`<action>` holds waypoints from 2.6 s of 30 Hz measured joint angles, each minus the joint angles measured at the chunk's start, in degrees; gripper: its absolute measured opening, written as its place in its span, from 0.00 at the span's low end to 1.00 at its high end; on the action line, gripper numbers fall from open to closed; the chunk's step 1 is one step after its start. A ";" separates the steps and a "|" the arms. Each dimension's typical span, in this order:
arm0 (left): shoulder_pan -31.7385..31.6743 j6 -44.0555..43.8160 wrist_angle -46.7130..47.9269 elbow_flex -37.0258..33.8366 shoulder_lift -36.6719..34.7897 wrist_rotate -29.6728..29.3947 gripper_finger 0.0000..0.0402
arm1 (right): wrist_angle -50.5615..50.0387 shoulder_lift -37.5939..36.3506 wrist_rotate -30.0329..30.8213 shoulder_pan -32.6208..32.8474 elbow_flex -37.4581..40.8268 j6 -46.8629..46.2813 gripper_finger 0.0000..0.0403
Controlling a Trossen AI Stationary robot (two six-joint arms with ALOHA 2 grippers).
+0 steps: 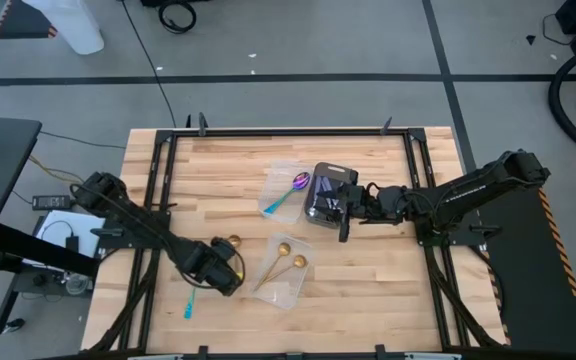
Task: Sort silverware by color (type)
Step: Put the gold spoon into the bottom transparent bin
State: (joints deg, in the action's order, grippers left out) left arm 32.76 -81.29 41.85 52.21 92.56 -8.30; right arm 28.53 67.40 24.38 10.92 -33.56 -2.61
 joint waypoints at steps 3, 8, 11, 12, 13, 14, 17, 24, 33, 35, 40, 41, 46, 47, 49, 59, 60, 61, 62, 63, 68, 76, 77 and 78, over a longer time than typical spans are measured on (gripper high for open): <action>-1.12 2.75 0.29 0.63 0.60 -2.42 0.37 | 0.13 0.00 -0.01 0.01 0.00 -0.15 0.44; -3.00 4.44 0.91 0.63 1.31 -3.58 0.36 | -0.11 0.00 -0.02 0.00 0.00 -0.17 0.44; -3.63 4.69 0.88 0.63 1.80 -4.64 0.36 | -0.26 0.00 -0.02 0.00 0.00 -0.17 0.44; -3.68 4.72 0.93 0.63 1.85 -4.97 0.36 | -0.29 0.00 -0.02 0.02 0.00 -0.17 0.44; -3.68 4.75 0.55 0.68 2.15 -5.17 0.36 | -0.32 0.00 -0.03 0.02 0.00 -0.17 0.44; -3.68 4.96 0.20 0.69 2.55 -5.21 0.36 | -0.32 0.00 -0.04 0.00 0.00 -0.17 0.44; -3.68 5.49 -0.07 0.67 4.00 -5.33 0.36 | -0.30 0.00 -0.02 0.00 0.00 -0.19 0.44; -3.71 6.90 -0.11 0.95 7.18 -5.18 0.35 | -0.28 0.00 -0.04 0.00 0.00 -0.19 0.44; -3.70 7.43 -0.38 0.91 7.69 -4.54 0.18 | -0.37 0.00 -0.44 0.41 0.00 -0.22 0.44; -3.70 7.78 -0.32 0.91 7.73 -4.54 0.13 | -0.37 0.00 -0.45 0.66 0.00 -0.22 0.44; -3.68 8.27 0.98 0.89 7.80 -5.25 0.05 | -0.37 0.00 -0.46 0.74 0.01 -0.22 0.44; -3.68 8.36 1.17 0.89 7.80 -5.41 0.05 | -0.37 0.00 -0.45 0.74 0.00 -0.22 0.44; -3.70 8.59 4.16 0.61 6.40 -6.17 0.06 | -0.34 0.00 -0.46 0.74 0.00 -0.22 0.44; -3.73 8.67 5.28 0.45 5.80 -6.31 0.06 | -0.34 0.00 -0.44 0.74 0.00 -0.22 0.44; -3.73 8.70 8.32 0.20 4.34 -6.49 0.06 | -0.34 0.00 -0.45 0.72 0.01 -0.22 0.44; -3.68 13.99 9.36 0.49 -3.92 -12.08 0.06 | -1.88 0.00 -0.46 0.29 0.02 -0.91 0.44; -3.68 14.37 9.54 0.49 -4.90 -13.27 0.06 | -2.29 0.00 -0.46 0.20 0.02 -1.36 0.44; -3.68 14.53 9.35 0.49 -5.96 -14.44 0.06 | -2.58 0.00 -0.46 0.11 0.02 -1.79 0.44; -3.68 14.58 9.25 0.55 -6.95 -15.39 0.06 | -2.69 0.00 -0.46 0.02 0.02 -1.90 0.44; -3.68 14.86 9.26 0.60 -7.83 -16.18 0.06 | -2.71 0.00 -0.46 -0.06 0.02 -1.92 0.44; -3.68 17.25 9.10 0.60 -10.89 -20.23 0.07 | -2.62 0.00 -0.46 -0.07 0.02 -1.92 0.44; -3.68 18.16 8.33 0.63 -11.72 -21.36 0.07 | -2.51 0.00 -0.46 -0.07 0.02 -1.96 0.44; -3.68 18.15 8.20 0.63 -11.72 -21.44 0.07 | -2.54 0.00 -0.46 -0.08 0.02 -2.11 0.44; -3.68 18.15 8.16 0.63 -11.72 -21.48 0.07 | -2.55 0.00 -0.46 -0.07 0.02 -2.18 0.44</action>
State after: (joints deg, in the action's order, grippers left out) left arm 29.08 -63.15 50.01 52.84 80.84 -29.78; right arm 25.98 67.40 23.92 10.85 -33.54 -4.80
